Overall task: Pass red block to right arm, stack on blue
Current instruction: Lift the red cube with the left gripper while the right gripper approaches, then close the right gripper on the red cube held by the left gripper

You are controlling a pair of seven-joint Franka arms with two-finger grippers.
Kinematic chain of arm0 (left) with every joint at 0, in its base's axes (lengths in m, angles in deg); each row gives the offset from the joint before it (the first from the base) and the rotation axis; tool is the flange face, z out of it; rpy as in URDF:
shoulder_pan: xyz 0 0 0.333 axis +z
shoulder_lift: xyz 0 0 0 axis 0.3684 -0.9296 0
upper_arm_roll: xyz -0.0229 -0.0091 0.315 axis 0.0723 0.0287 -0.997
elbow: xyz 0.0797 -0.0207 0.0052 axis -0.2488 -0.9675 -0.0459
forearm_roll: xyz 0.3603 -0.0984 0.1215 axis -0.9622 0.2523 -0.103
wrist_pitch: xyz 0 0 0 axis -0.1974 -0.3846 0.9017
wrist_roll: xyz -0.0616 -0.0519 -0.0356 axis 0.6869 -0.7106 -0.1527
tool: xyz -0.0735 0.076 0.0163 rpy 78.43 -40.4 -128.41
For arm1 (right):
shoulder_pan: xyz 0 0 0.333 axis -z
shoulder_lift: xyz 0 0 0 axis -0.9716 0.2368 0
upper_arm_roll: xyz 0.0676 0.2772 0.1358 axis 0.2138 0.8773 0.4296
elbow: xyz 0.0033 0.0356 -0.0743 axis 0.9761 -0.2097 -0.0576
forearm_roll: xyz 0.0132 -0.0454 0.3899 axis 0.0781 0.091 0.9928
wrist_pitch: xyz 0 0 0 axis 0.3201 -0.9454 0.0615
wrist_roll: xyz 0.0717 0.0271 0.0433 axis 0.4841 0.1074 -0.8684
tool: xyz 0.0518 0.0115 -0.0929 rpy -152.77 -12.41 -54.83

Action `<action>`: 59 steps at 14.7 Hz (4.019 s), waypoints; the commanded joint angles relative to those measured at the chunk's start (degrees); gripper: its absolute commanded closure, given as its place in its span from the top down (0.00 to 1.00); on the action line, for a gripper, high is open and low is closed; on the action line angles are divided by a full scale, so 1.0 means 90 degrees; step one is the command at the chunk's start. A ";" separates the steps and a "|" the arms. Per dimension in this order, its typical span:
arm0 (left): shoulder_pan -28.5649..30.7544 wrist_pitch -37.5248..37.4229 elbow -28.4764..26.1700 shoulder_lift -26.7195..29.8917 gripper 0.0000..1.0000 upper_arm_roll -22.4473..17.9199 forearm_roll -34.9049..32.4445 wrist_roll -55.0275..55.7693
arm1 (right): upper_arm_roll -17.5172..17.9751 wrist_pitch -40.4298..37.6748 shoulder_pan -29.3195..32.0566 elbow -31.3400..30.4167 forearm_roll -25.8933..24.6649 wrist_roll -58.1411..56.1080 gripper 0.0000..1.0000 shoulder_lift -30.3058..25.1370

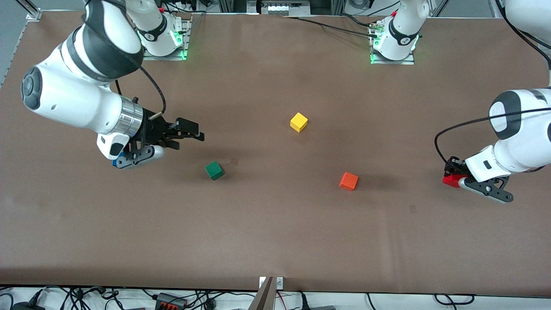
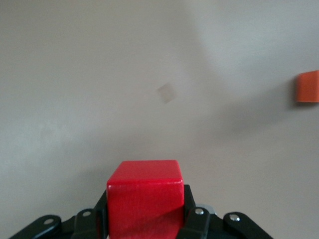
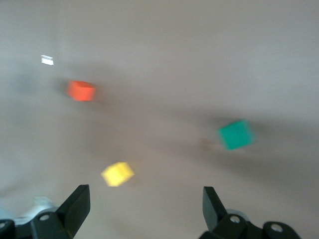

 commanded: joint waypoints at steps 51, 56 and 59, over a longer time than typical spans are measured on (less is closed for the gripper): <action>-0.2792 0.2657 0.0810 -0.0694 0.18 0.1479 1.1795 -1.0390 | -0.0005 -0.0951 -0.0242 0.1186 0.6352 -0.1064 1.00 0.1991; -0.2802 0.2657 0.0801 -0.0694 0.18 0.1479 1.1795 -1.0390 | 0.0004 -0.0931 -0.0290 0.1274 0.6381 -0.1132 1.00 0.2108; -0.2792 0.2657 0.0801 -0.0674 0.18 0.1479 1.1795 -1.0390 | 0.0014 -0.0931 -0.0300 0.1410 0.6615 -0.1132 1.00 0.2215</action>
